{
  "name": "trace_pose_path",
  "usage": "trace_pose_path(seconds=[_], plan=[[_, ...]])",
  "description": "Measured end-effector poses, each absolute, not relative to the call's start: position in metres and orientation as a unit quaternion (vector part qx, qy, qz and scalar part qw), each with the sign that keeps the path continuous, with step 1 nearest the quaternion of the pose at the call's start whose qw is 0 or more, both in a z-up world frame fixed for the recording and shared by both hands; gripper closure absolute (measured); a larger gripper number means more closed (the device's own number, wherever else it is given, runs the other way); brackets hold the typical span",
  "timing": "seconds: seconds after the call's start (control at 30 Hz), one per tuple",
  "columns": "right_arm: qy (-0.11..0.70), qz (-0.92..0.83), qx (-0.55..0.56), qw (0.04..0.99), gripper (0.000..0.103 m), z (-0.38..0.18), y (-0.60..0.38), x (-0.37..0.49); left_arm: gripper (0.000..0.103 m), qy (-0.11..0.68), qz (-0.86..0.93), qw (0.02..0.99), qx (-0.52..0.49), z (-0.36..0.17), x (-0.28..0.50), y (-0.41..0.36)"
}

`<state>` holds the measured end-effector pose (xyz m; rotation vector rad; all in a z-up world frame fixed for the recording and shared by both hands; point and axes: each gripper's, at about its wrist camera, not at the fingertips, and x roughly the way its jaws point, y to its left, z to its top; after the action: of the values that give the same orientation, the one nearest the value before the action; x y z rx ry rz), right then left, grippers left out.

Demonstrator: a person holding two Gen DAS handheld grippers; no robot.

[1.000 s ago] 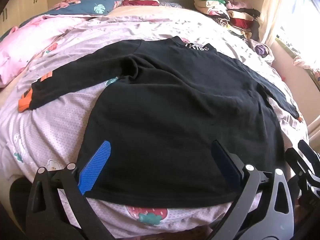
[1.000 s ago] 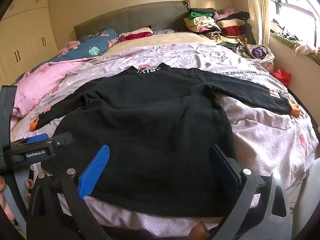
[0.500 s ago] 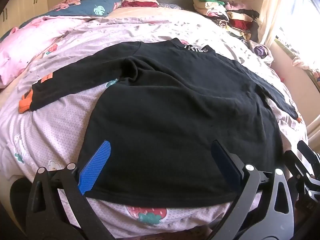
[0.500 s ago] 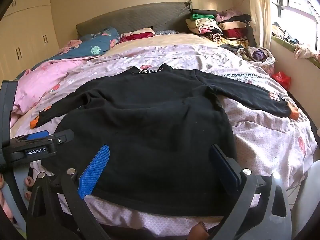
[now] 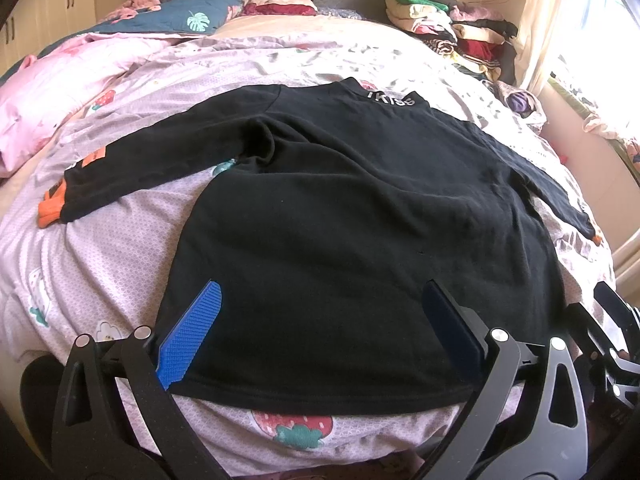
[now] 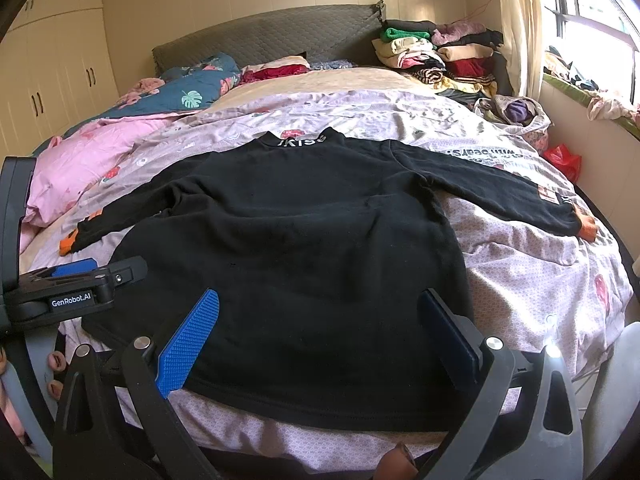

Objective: Fold small clothes

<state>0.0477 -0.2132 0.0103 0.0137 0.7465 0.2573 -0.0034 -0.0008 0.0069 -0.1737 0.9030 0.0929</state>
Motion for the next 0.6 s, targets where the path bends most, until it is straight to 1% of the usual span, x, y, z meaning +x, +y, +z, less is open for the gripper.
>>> trace_pose_path(seconds=[0.6], plan=[[0.364,0.124,0.005,0.923,0.004,0.0113,-0.2129,0.0461,0.009,0.435,0.045,0.895,-0.085,0.0068,-0.0036,-0.0012]])
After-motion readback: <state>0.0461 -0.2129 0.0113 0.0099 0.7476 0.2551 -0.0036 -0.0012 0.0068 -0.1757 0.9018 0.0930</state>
